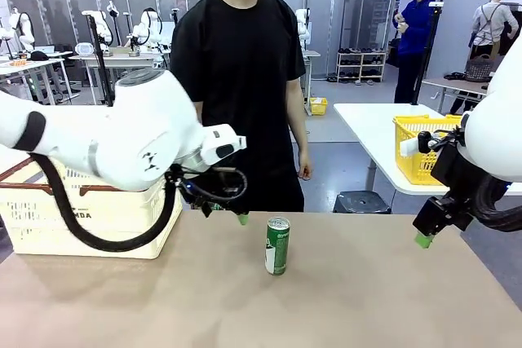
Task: Place the drinks into the Shopping basket.
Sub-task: Pick up one drink and place it into the Shopping basket.
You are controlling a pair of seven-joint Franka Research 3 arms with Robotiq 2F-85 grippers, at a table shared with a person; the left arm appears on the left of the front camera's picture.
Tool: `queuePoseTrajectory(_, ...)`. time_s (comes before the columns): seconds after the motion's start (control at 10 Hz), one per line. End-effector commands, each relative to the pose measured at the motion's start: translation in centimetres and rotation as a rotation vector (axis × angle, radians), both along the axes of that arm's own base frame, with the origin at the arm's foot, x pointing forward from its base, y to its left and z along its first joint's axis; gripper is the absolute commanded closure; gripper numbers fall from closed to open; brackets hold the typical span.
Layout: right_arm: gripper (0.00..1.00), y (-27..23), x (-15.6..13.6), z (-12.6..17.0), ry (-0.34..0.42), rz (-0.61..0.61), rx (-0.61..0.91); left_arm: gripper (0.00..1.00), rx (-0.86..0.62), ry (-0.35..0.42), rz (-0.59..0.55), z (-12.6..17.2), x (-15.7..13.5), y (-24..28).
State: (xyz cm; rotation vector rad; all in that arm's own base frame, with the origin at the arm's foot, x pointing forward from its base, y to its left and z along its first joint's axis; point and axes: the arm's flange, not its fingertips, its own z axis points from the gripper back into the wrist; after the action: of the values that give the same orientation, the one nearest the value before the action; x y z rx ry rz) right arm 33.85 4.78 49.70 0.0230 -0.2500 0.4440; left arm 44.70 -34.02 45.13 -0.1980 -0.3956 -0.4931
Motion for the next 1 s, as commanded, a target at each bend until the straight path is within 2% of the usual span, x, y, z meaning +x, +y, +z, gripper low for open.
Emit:
queuePoseTrajectory(0.0, 0.0, -0.1, -0.1, 0.0, 0.003, 0.003, 0.004, 0.0, 0.052, 0.032, -0.045, 1.0, 1.8, -2.8)
queuePoseTrajectory(0.4, 0.0, -0.1, -0.1, 0.0, 0.003, 0.003, 0.004, 0.0, 0.046, 0.137, -0.127, 1.6, 4.1, -7.6)
queuePoseTrajectory(0.9, 0.0, -0.1, -0.1, 0.0, 0.003, 0.003, 0.004, 0.0, 0.086, 0.112, -0.212, 1.2, 5.7, -12.5)
